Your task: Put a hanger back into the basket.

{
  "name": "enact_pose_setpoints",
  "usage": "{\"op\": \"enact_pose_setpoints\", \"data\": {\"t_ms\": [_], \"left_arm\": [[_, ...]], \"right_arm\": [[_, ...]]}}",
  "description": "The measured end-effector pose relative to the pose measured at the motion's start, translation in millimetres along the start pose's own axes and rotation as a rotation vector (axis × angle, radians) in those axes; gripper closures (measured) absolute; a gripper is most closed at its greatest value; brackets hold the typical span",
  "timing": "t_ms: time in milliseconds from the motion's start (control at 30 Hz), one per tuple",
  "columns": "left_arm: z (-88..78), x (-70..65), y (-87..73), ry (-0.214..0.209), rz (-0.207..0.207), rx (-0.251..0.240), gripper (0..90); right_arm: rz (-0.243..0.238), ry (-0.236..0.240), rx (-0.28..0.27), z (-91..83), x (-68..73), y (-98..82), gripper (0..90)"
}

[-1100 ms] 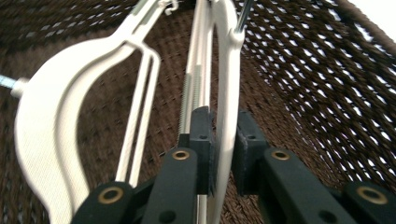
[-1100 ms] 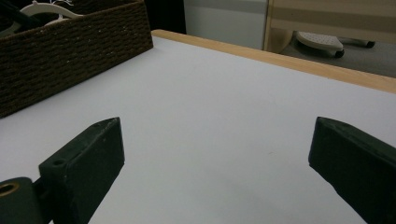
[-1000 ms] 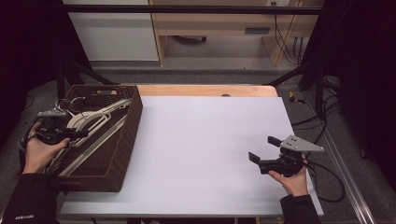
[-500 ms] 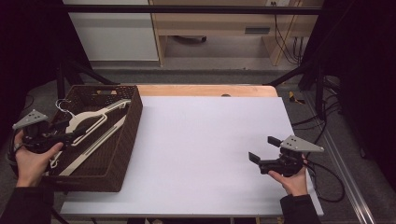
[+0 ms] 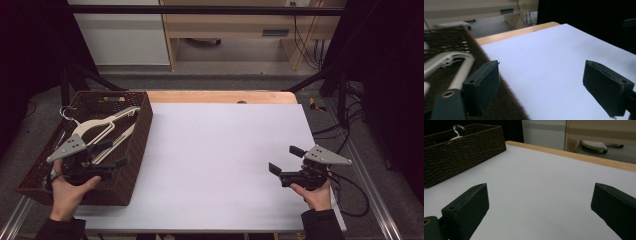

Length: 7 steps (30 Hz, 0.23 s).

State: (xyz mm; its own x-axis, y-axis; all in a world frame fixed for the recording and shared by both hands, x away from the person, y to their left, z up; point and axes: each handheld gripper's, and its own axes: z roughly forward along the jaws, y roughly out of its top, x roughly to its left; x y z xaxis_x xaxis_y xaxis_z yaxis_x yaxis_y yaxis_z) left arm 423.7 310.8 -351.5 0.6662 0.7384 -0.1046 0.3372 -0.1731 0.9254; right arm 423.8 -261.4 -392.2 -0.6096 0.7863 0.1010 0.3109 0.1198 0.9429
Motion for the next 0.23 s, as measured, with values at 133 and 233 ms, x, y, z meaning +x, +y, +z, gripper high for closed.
{"op": "enact_pose_setpoints", "data": {"t_ms": [133, 233], "left_arm": [[12.9, -10.7, -6.4, -0.004, 0.006, 0.01, 12.1], [19.4, -14.5, -10.2, 0.0, 0.013, 0.031, 11.5]], "right_arm": [[0.003, 0.005, 0.003, 0.0, 1.5, -1.4, 1.1], [-0.002, 0.012, 0.013, 1.4, 3.2, -2.3, 1.0]]}}
